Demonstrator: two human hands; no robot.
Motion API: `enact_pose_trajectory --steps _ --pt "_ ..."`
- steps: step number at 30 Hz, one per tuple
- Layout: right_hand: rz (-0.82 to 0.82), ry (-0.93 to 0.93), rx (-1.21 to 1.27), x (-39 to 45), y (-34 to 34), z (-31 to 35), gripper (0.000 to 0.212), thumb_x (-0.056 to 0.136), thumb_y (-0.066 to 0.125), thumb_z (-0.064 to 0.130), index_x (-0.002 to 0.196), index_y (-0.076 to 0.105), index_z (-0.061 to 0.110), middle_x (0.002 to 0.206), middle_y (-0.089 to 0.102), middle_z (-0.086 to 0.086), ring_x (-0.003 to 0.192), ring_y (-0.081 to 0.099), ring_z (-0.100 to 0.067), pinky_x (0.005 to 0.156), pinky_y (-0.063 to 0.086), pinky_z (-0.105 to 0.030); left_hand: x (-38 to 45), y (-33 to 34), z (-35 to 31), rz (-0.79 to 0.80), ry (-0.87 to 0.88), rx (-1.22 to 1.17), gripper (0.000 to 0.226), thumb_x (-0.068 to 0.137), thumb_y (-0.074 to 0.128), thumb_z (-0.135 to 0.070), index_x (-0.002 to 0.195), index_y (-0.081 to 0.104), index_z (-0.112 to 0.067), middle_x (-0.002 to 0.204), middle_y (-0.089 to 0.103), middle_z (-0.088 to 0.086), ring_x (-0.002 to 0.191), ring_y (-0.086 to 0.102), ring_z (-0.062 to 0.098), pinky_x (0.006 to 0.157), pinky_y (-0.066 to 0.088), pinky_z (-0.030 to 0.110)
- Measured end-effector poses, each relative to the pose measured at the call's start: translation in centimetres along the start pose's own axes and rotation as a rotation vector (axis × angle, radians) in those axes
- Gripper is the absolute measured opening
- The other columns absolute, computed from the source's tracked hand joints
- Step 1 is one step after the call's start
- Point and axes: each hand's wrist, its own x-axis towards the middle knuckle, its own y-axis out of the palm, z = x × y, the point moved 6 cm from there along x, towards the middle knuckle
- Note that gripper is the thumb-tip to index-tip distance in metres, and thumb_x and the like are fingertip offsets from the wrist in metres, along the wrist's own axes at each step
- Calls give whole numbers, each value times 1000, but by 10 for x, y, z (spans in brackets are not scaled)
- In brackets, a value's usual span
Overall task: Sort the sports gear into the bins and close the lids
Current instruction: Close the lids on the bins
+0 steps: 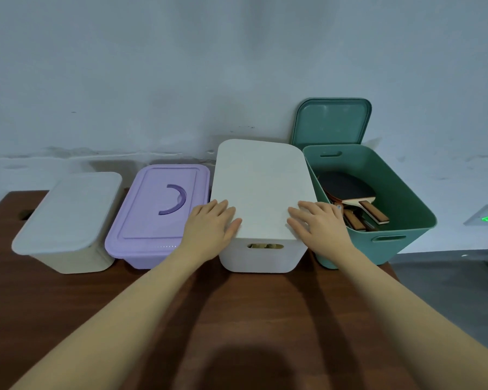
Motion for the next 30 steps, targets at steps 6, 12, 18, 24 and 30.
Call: enact_pose_trajectory --steps 6,12,18,24,30 --pt "88 62 6 46 10 -5 44 97 31 47 139 39 33 150 32 2 134 26 -26 109 19 -39 49 17 4 203 -129 43 51 98 28 -42 145 26 -21 155 18 4 141 15 24 110 17 38" --pt "66 32 19 95 15 -16 46 98 28 45 141 35 30 150 31 -1 134 26 -28 108 21 -40 99 32 19 224 -198 54 52 98 26 -41 145 23 -19 155 17 9 141 14 28 111 18 42" --pt "174 50 53 145 39 -28 56 96 22 55 148 18 34 158 7 -2 144 4 -28 115 8 -41 140 53 36 292 -294 7 59 98 19 -47 150 8 -21 158 -1 7 144 -3 25 115 4 41" --pt "182 20 -11 154 54 -25 64 92 16 63 149 6 36 158 -10 -5 144 -12 -26 117 -5 -40 136 71 47 310 -336 -31 61 97 18 -51 150 3 -25 158 -6 4 144 -9 20 116 -2 39" --pt "172 72 28 155 53 -26 70 90 22 66 150 7 32 157 -10 -10 144 -11 -27 116 -3 -37 131 69 45 288 -369 -56 62 97 21 -50 150 6 -23 158 -3 5 144 -6 21 116 0 37"
